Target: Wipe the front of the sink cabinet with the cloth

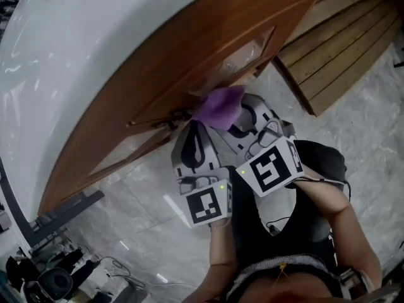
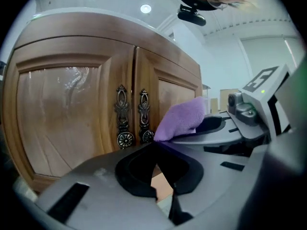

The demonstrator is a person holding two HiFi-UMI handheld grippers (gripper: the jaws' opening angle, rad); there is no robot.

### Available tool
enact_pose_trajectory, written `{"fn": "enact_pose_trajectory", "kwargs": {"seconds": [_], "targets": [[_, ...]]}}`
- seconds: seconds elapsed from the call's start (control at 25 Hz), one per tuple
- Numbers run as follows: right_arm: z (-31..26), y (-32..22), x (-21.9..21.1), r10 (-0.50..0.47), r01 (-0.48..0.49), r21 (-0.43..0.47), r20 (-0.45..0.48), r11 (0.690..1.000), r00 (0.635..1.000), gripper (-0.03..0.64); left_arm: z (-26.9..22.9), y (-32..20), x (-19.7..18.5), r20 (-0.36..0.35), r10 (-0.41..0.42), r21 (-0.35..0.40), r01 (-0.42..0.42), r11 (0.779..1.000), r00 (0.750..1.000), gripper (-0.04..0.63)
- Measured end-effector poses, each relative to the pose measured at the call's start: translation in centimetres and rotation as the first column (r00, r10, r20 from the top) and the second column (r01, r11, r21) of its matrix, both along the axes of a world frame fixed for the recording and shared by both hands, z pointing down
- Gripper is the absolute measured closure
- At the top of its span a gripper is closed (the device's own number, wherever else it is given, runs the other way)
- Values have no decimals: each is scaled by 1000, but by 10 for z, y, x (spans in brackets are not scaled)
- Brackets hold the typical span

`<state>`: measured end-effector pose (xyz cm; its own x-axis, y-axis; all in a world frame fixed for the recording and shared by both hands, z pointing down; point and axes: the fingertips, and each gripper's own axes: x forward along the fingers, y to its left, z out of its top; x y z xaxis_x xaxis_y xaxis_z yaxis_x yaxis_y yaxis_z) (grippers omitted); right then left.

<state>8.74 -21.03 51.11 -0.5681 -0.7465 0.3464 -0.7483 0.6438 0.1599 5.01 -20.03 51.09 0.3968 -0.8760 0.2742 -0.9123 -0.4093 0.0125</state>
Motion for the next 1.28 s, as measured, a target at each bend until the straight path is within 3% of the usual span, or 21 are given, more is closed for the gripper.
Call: {"fn": "enact_pose_trajectory", "kwargs": {"seconds": [0.12, 0.2, 0.4, 0.68, 1.04, 1.28], "targets": [[-10, 5, -8, -14, 15, -29, 29, 999, 999, 434, -16, 8, -7, -57, -88, -34, 86, 996, 995, 595], [-25, 13, -6, 1, 1, -59, 43, 998, 999, 434, -38, 14, -7, -47, -108, -36, 107, 994, 993, 595], [-97, 43, 2, 25, -18, -137, 54, 990, 998, 434, -114, 41, 2, -73, -101, -65, 97, 993, 992, 595], [-214, 63, -10, 52, -42, -145, 62, 989, 997, 434, -234, 67, -6, -87, -110, -55, 105, 993, 990, 595], [-309, 86, -17, 51, -44, -143, 46, 989, 998, 434, -335, 77, -26, -117, -160, -46, 155, 987, 980, 595], [-387, 89, -22, 76, -67, -141, 60, 988, 995, 434, -408, 80, -33, -93, -112, -15, 111, 994, 989, 595]]}}
